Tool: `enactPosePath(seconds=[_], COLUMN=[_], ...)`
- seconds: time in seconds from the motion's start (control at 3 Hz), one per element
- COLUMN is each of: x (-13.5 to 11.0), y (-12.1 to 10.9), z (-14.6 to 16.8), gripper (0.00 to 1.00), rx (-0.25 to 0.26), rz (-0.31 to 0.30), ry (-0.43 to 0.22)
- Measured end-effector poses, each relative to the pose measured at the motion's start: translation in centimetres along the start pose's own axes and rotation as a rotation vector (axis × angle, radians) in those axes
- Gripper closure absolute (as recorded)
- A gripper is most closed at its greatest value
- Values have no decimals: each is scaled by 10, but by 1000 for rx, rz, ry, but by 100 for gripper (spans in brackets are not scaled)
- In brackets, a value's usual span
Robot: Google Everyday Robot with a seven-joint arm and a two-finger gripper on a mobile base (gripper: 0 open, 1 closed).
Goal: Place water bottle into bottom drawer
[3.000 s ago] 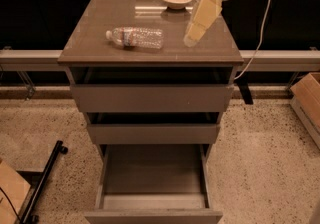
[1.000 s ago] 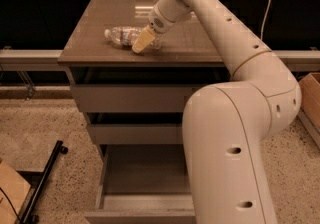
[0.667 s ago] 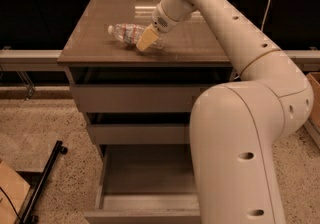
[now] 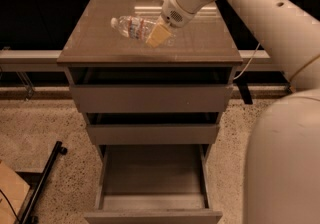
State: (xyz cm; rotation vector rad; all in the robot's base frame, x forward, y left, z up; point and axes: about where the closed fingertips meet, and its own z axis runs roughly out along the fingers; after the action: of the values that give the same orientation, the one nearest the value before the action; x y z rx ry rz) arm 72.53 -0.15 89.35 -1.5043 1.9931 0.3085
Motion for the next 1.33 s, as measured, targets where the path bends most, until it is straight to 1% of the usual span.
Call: enactPosePath(seconds=[0.33,0.67,1.0,1.33], x=[8,20,48,83], y=[52,106,152,183], z=[-40,-70,-73,-35], gripper=[100,100,100,100], rx=[-27,-43,-61,-65], rz=[-98,-176,-144,-55], ry=[57,104,122,124])
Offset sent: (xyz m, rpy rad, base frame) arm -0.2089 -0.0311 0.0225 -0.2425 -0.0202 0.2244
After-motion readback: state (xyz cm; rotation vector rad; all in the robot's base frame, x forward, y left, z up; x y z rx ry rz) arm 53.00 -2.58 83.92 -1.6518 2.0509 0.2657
